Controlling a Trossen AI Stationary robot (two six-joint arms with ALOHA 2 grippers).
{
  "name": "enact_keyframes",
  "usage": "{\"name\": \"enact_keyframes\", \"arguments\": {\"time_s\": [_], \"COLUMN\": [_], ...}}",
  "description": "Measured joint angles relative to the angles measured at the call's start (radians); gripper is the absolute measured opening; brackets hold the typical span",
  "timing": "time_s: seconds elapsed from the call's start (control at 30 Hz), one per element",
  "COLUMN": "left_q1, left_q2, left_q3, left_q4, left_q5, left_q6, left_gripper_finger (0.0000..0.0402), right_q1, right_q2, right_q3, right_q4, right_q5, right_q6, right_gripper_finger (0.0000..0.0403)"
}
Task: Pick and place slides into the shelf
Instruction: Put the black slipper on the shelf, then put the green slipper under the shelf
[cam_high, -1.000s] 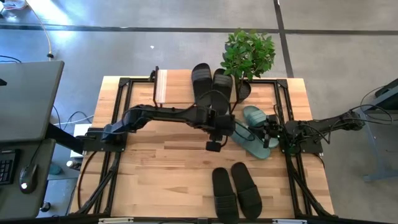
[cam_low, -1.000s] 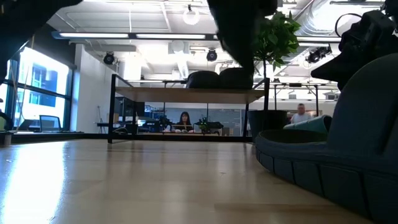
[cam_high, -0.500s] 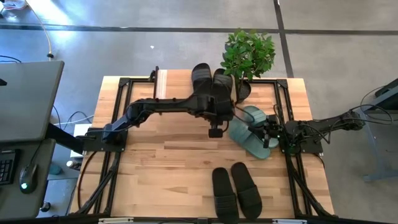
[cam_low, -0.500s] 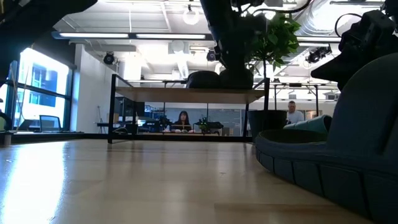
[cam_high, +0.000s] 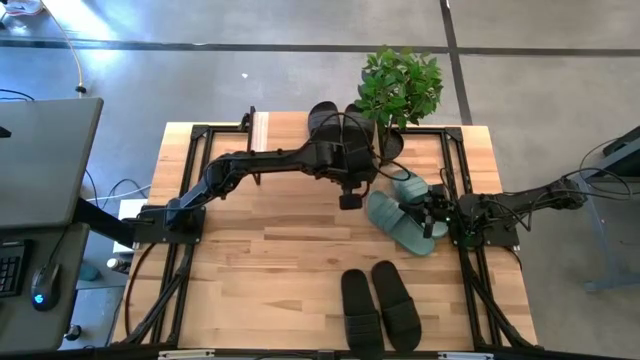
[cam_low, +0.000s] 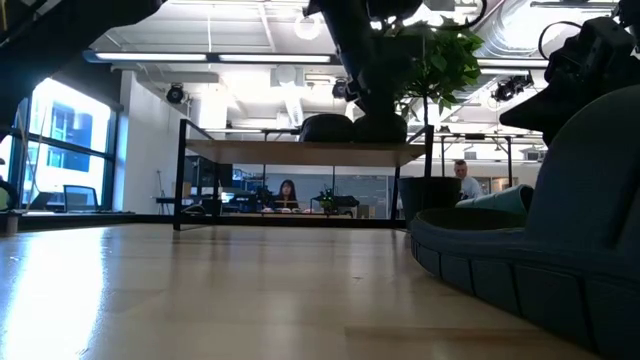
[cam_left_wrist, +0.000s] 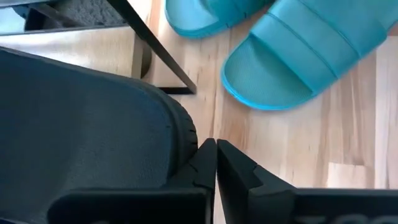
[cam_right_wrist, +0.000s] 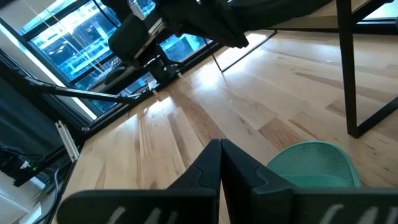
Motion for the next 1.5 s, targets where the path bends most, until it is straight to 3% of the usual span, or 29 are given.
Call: {"name": "enact_keyframes", "arguments": {"time_s": [0.8,1.03,1.3,1.5], "left_q1": [0.031,0.024,-0.014,-0.063], "left_q2": [0.000,0.000,-0.011,-0.014], "left_q3": [0.000,0.000,0.001,0.094], "left_q4": [0.041,0.038,0.034,-0.019], "left_q5": [-0.031,0.150,0.257,0.327], "left_q6": [0.015,-0.001,-0.012,-0.012], "left_gripper_finger": [0.0008,0.0008,0.0008,0.0008], "right_q1": [0.000,0.000,0.000,0.000], "right_q2": [0.000,0.000,0.000,0.000], "right_q3": [0.000,0.000,0.000,0.000], "right_q4": [0.000,0.000,0.000,0.000], "right_q5": [0.002,0.001,-0.001,-0.002], "right_q6": [0.000,0.000,0.000,0.000], "right_gripper_finger": [0.0000,0.0000,0.0000,0.0000]}}
